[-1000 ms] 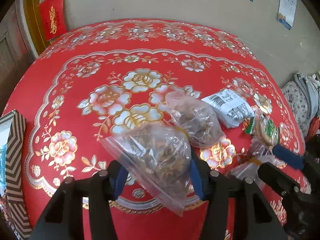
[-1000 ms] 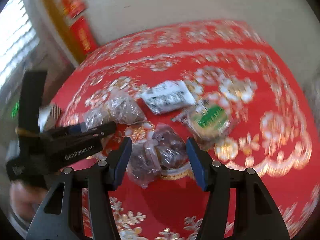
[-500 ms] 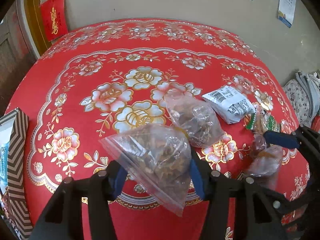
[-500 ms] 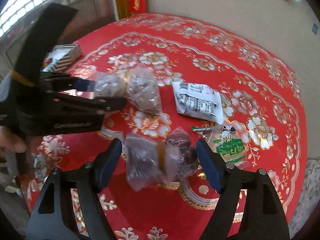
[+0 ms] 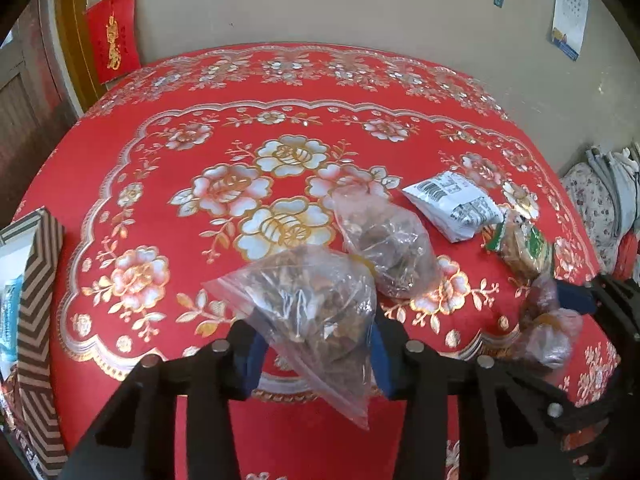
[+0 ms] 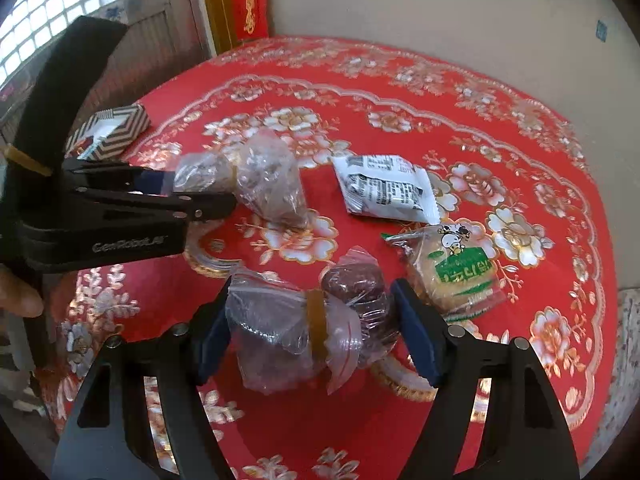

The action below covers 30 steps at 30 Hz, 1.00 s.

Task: Organize snacks
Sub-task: 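Carry the clear nut bag and dark nut bag over the white tray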

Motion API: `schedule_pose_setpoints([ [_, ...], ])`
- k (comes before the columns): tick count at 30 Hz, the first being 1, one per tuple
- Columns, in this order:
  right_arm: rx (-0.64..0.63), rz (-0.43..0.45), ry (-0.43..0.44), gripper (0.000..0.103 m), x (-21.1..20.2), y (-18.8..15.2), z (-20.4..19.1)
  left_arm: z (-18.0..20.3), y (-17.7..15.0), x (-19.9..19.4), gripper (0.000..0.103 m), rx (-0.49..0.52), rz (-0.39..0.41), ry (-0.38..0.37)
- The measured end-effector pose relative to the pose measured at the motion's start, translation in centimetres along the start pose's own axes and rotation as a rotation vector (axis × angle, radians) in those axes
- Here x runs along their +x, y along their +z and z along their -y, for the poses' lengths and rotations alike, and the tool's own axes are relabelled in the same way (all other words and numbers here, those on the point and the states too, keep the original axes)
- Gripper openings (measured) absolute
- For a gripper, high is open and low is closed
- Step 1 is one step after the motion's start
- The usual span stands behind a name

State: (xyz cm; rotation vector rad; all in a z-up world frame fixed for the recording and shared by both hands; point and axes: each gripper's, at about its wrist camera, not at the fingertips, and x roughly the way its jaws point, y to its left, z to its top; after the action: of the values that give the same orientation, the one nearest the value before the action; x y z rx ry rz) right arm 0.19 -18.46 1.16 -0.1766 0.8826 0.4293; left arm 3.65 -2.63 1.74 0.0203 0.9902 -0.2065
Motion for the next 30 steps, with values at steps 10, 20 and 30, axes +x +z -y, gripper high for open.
schedule_pose_setpoints([
  [10,0.072,0.085,0.037,0.075,-2.3,-1.0,-2.6,-2.5,-2.0,-3.7,0.041,-0.021,0.061,0.008],
  [20,0.06,0.154,0.08,0.075,-4.4,-0.5,-7.1,-5.7,-4.4,-8.3,0.041,-0.062,0.137,0.016],
  [30,0.031,0.2,0.107,0.075,-5.6,0.6,-12.5,-11.4,-7.0,-13.6,0.041,-0.096,0.224,0.094],
])
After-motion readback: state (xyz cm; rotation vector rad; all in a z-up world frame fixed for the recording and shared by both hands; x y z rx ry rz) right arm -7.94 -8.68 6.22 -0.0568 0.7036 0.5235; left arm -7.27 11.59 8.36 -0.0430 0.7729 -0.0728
